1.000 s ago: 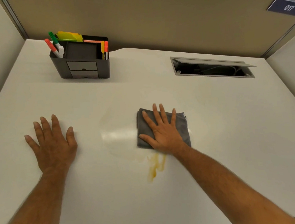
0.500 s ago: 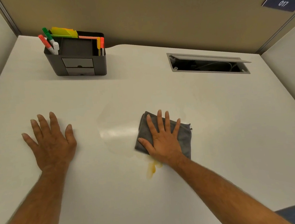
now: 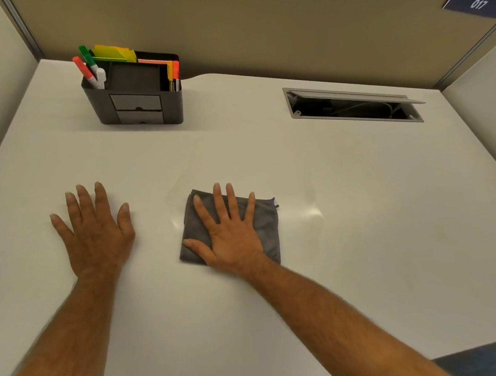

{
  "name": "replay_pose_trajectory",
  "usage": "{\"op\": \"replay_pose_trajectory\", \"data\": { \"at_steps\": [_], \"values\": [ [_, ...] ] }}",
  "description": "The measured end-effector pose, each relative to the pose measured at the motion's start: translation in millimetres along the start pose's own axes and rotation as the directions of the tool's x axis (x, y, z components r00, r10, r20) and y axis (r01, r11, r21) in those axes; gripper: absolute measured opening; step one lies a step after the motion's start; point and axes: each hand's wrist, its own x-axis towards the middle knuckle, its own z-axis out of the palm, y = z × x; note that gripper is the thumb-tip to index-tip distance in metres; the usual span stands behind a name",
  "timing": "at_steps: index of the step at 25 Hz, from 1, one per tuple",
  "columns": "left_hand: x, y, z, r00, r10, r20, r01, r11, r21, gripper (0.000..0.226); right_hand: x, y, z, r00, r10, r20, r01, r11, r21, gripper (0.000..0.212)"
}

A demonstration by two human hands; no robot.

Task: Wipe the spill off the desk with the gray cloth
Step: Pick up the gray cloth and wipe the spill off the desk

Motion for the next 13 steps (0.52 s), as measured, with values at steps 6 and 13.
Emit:
{"op": "replay_pose_trajectory", "data": {
  "at_steps": [6,13],
  "values": [
    [-9,1,-5,0.993,0.081,0.083,-0.082,0.996,0.020,0.079,-23,11,1,0.980,-0.198,0.006,0.198,0.979,-0.045,0.088],
    [-20,3,-9,0.991,0.087,0.100,-0.089,0.996,0.021,0.082,-34,58,-7,0.992,-0.121,0.022,0.122,0.990,-0.068,0.089]
  ]
}}
